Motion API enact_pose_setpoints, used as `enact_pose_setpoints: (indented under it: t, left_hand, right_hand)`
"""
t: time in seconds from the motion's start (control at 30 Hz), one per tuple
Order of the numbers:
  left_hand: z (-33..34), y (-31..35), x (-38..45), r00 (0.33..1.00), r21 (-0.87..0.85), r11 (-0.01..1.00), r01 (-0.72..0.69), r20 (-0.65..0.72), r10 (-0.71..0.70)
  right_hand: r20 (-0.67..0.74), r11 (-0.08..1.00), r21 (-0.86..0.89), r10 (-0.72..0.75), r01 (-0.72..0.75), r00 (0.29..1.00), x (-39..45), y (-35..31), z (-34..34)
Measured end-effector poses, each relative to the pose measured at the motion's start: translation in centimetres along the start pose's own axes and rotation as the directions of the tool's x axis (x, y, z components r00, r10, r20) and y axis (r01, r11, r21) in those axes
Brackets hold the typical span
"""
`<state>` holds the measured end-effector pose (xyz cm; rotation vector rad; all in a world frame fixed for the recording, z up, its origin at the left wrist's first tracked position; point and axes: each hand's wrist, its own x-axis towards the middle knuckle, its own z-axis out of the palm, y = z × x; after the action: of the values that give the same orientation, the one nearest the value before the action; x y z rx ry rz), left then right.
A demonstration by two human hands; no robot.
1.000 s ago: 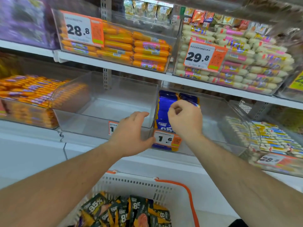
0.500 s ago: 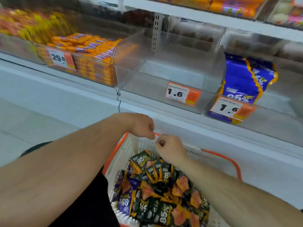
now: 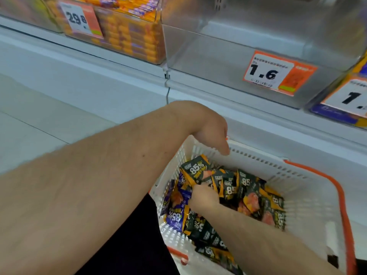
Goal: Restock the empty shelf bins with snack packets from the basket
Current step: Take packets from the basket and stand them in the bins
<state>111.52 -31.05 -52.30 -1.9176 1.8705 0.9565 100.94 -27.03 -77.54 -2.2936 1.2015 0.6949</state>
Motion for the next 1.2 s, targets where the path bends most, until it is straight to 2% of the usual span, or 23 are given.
enact_pose_setpoints:
  t: [0.13,0.2,0.27,0.4,0.53,0.67,0.77,0.97,1.03,1.13,1.2]
  left_hand:
    - [-0.2,0.3,0.3,1.000,0.010,1.000,-0.010,0.004,0.010]
    - [-0.3,0.5,0.4,1.000,0.020,1.000,-0.013,0.012,0.013]
    - [-0.4,0.6,0.5,1.000,0.033,0.999,-0.022,0.023,0.021]
    - [-0.5,0.6,0.3,0.999,0.038,0.999,-0.024,0.030,0.023]
    - [-0.3,0.6,0.0,1.000,0.017,1.000,-0.008,0.005,0.007]
    - [1.1,1.1,0.2,0.995,-0.113,0.993,-0.043,-0.093,0.032]
    - [2.0,2.8,0.9,0.983,-0.243,0.964,-0.106,-0.171,0.065]
    - [2.5,8.5,2.0,0.964,-0.518,0.819,-0.247,-0.214,0.155]
    - [3.1,9.8,2.4,0.964,-0.626,0.736,-0.259,-0.220,0.152]
    - [3.3,11.6,2.8,0.957,-0.813,0.505,-0.289,-0.259,0.131]
    - [3.0,12.5,3.3,0.944,-0.887,0.327,-0.325,-0.325,0.057]
  right_hand:
    - [-0.050,0.997,0.030,0.070,-0.068,0.996,0.5,-1.0,0.8]
    - [-0.039,0.985,0.098,0.146,-0.142,0.989,0.5,-1.4,0.4]
    - [-0.002,0.972,0.173,0.162,-0.159,0.987,0.5,-1.4,-0.8]
    - [0.063,0.913,0.403,0.038,-0.060,0.997,0.0,0.5,-5.1]
    - [-0.038,0.810,0.585,-0.014,0.034,0.999,-2.7,4.6,-11.2]
    - [-0.221,0.883,0.429,-0.102,0.190,0.970,-6.9,9.1,-17.4]
    - [-0.242,0.856,0.444,-0.170,0.265,0.955,-10.4,11.4,-21.1]
    - [-0.307,0.861,0.381,-0.226,0.337,0.924,-15.8,13.8,-25.3]
    - [-0.352,0.878,0.332,-0.223,0.344,0.909,-17.3,14.5,-26.2]
    - [-0.518,0.901,0.280,-0.149,0.332,0.842,-19.2,16.3,-27.0]
    - [-0.681,0.873,0.363,0.009,0.327,0.732,-20.1,18.0,-27.2]
